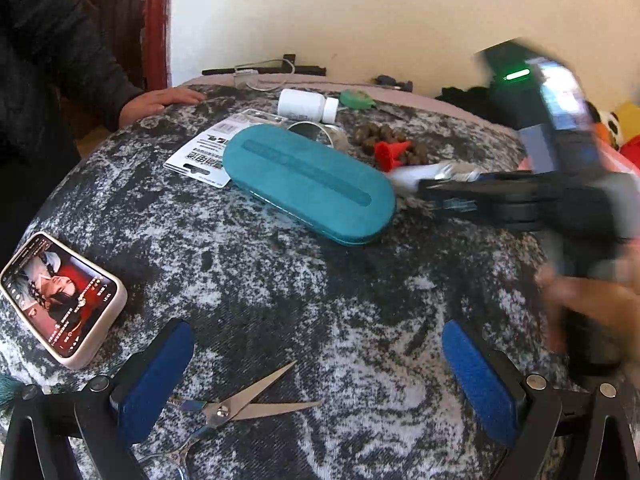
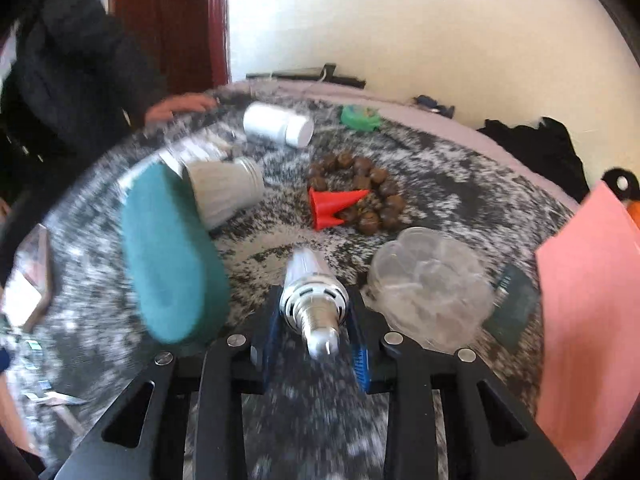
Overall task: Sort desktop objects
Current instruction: 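Carry the bulb over the pink box with the right tool while the left tool approaches the clear flower container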
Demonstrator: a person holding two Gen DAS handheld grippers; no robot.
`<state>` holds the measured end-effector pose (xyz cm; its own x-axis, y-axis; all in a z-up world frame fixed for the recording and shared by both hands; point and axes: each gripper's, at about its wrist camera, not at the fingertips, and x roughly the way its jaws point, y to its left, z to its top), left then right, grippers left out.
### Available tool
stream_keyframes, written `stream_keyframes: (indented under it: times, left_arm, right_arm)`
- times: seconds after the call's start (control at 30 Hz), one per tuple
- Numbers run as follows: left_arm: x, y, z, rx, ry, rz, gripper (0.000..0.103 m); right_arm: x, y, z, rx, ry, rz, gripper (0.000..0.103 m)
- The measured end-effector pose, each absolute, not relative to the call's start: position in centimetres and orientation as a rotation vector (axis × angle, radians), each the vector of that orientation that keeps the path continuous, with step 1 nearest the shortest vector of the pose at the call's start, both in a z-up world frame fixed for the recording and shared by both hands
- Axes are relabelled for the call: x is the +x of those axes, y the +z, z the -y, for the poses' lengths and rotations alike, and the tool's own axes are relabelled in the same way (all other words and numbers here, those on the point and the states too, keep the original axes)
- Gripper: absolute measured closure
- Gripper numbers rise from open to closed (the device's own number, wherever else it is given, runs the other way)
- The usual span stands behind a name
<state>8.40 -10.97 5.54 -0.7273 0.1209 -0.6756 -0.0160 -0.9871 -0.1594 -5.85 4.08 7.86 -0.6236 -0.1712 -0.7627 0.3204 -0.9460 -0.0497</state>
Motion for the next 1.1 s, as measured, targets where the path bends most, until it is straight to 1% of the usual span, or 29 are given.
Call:
stream_keyframes:
  times: [0.17, 0.27, 0.37, 0.47, 0.57, 0.7, 0.77, 0.83, 0.9, 0.97, 1.1]
  left_arm:
    - [7.2, 4.5, 10.3, -1.164, 2.825, 0.272, 0.001]
    - [6.6, 4.0, 8.8, -1.190, 2.779, 0.287, 0.001]
    - [6.5, 3.6, 6.1, -1.187, 2.750, 0.207, 0.001]
    - [6.7, 3.3, 3.6, -1.183, 2.717, 0.118, 0.001]
    - [6.8, 3.1, 0.9, -1.159, 2.683, 0.024, 0.001]
    - [5.8, 3.9, -2.0, -1.056, 2.649, 0.009, 0.001]
    - [4.7, 4.8, -3.1, -0.994, 2.654, 0.000, 0.001]
    - [2.7, 6.1, -4.8, -0.890, 2.700, -0.060, 0.001]
    - [-0.1, 6.5, -6.1, -0.882, 2.712, -0.093, 0.001]
    - [-4.1, 6.0, -7.3, -0.969, 2.698, -0.082, 0.001]
    - [-10.7, 4.3, -8.6, -1.138, 2.681, -0.029, 0.001]
  right_arm:
    - [-0.3, 12.8, -7.1, 1.068, -2.644, -0.200, 0.071]
    - [2.1, 13.9, -10.4, 1.049, -2.666, -0.109, 0.071]
    - [3.1, 13.9, -13.6, 1.062, -2.693, -0.048, 0.071]
    - [4.0, 14.8, -16.3, 1.038, -2.744, -0.054, 0.071]
    - [5.4, 16.8, -19.1, 0.964, -2.812, -0.022, 0.071]
    - [6.9, 19.3, -22.8, 0.881, -2.921, 0.024, 0.071]
    - [6.9, 19.7, -24.7, 0.881, -2.961, 0.082, 0.071]
    - [6.8, 19.8, -26.3, 0.893, -2.991, 0.121, 0.071]
    - [6.5, 19.7, -27.5, 0.916, -3.026, 0.112, 0.071]
    - [6.2, 19.4, -28.6, 0.944, -3.048, 0.108, 0.071]
    - [5.6, 18.8, -30.5, 0.996, -3.049, 0.162, 0.071]
